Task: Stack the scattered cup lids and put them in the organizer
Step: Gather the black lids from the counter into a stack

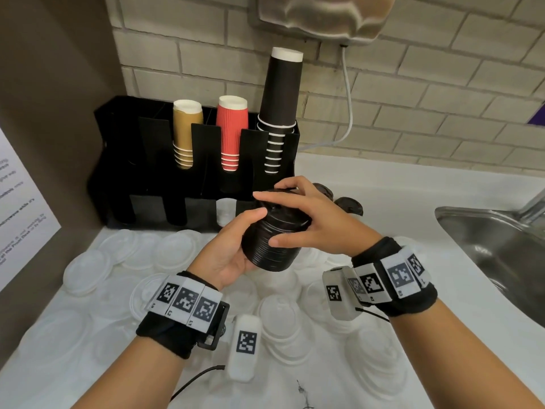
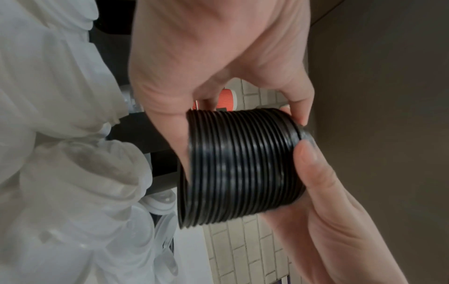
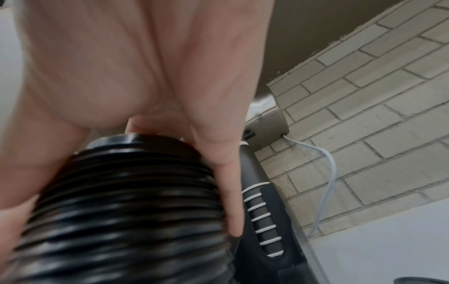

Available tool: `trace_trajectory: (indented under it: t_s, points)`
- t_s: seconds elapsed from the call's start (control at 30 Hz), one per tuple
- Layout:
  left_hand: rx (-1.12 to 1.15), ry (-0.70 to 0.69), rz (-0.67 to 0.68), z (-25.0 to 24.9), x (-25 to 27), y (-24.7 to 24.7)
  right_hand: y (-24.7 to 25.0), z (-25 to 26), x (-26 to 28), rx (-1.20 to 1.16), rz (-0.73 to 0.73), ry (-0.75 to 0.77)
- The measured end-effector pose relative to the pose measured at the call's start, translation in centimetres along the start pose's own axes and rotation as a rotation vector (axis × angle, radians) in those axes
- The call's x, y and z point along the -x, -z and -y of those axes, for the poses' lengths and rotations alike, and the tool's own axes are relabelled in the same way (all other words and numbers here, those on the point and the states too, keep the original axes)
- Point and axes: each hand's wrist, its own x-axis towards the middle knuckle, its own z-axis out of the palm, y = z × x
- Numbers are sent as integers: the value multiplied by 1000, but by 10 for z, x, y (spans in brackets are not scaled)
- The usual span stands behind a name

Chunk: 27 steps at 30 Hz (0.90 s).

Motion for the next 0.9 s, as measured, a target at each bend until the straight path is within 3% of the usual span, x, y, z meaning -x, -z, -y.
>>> trace_trajectory:
  t_s: [0.33, 0.43, 0.57, 0.63, 0.7, 0.83, 0.9]
  points:
    - [32, -19, 31, -3, -2, 5, 10, -1, -5, -64, 54, 29]
    - [101, -46, 63, -6, -2, 7, 33, -5, -3, -200, -47, 13]
    - [138, -64, 98, -14, -3, 11, 64, -42, -8, -290, -319, -261]
    - [175, -81, 96, -16, -3, 12, 66, -72, -17, -232, -345, -471]
    - [223, -102, 88, -17, -4, 13, 60, -100, -28, -156, -251, -611]
    - [217, -121, 99, -18, -5, 15, 39, -143, -45, 280, 132, -761]
    - [223, -122, 102, -18, -6, 17, 24, -158, -49, 413, 192, -877]
